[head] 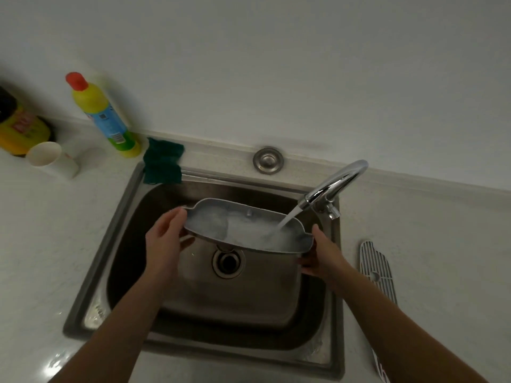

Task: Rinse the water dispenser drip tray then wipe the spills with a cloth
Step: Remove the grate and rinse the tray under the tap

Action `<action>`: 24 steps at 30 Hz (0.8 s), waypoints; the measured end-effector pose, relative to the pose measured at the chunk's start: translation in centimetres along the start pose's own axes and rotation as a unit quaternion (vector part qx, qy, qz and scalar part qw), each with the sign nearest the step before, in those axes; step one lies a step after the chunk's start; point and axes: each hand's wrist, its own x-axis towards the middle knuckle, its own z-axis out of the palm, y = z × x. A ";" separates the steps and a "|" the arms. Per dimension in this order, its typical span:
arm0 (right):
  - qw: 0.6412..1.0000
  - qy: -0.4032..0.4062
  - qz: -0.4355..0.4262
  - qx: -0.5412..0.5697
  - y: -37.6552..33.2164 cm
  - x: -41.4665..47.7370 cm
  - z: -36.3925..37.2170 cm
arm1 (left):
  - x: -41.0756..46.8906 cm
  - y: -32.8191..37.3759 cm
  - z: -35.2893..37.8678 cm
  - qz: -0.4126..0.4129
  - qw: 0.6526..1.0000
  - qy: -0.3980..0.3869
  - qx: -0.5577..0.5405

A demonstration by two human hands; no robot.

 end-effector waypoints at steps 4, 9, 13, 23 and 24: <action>0.991 -0.053 0.055 0.109 0.7 2.4 2.4 | -1.5 2.6 -0.8 0.118 0.990 -0.025 0.075; 0.985 -0.121 0.046 0.113 0.9 4.0 4.3 | -3.2 5.2 -0.4 0.216 0.966 -0.060 0.129; 0.987 -0.116 0.050 0.104 0.6 4.3 4.8 | -4.2 5.6 0.0 0.255 0.950 -0.090 0.158; 0.987 -0.041 -0.019 0.155 -0.8 2.4 3.3 | -3.6 1.7 -2.9 0.182 0.971 -0.078 0.137; 0.989 -0.030 -0.052 0.136 -0.9 1.9 3.0 | -3.4 1.0 -3.2 0.173 0.970 -0.072 0.154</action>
